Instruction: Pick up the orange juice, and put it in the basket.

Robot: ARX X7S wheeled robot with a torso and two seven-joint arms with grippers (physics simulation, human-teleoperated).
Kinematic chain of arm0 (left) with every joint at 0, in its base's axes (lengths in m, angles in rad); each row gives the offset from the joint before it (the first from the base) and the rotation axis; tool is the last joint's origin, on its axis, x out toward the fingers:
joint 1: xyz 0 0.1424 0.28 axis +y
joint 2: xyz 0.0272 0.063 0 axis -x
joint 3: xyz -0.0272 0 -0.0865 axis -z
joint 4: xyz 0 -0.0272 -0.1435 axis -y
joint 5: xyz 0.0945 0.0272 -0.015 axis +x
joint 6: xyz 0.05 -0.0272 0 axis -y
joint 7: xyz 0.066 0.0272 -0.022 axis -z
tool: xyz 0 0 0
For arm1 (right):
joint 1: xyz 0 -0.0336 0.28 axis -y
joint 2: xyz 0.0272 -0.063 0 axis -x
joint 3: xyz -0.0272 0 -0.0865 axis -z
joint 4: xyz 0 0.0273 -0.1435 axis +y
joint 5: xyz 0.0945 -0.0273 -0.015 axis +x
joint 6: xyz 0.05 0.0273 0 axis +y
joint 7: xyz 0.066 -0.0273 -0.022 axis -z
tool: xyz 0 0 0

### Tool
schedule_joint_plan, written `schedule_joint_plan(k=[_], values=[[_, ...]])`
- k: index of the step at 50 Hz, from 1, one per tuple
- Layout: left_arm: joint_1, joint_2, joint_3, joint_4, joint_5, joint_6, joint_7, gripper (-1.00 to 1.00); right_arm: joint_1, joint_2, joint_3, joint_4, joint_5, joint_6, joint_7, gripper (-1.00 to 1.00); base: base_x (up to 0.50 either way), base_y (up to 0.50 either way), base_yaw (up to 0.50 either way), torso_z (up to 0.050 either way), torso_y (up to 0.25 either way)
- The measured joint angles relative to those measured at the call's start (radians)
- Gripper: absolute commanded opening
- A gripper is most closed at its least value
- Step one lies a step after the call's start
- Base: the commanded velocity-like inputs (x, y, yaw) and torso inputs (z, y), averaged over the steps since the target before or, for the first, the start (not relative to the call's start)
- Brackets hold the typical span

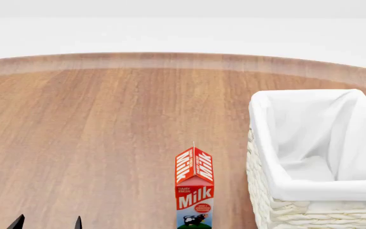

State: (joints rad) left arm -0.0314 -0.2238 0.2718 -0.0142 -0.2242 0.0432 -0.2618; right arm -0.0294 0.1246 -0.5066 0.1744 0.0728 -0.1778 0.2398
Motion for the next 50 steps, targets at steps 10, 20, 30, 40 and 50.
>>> schedule_joint_plan(k=[10,20,30,40,50], values=[[-0.001,-0.003,0.004,0.000,-0.003,0.001,-0.003,1.00,0.015,-0.001,-0.009,0.021,0.003,-0.004,0.005,1.00,0.00,0.00,0.00,0.000,0.000],[-0.002,-0.006,0.008,-0.001,-0.006,0.002,-0.007,1.00,0.035,-0.004,-0.015,0.054,0.008,-0.012,0.011,1.00,0.00,0.00,0.00,0.000,0.000],[-0.003,-0.009,0.011,-0.001,-0.009,0.003,-0.010,1.00,0.053,-0.007,-0.022,0.089,0.013,-0.025,0.015,1.00,0.00,0.00,0.00,0.000,0.000],[-0.003,-0.011,0.015,-0.002,-0.012,0.005,-0.014,1.00,0.069,-0.010,-0.030,0.123,0.021,-0.036,0.017,1.00,0.00,0.00,0.00,0.000,0.000],[-0.004,-0.015,0.019,-0.002,-0.015,0.006,-0.017,1.00,0.073,-0.005,-0.039,0.128,0.042,-0.045,0.022,-1.00,0.00,0.00,0.00,0.000,0.000]])
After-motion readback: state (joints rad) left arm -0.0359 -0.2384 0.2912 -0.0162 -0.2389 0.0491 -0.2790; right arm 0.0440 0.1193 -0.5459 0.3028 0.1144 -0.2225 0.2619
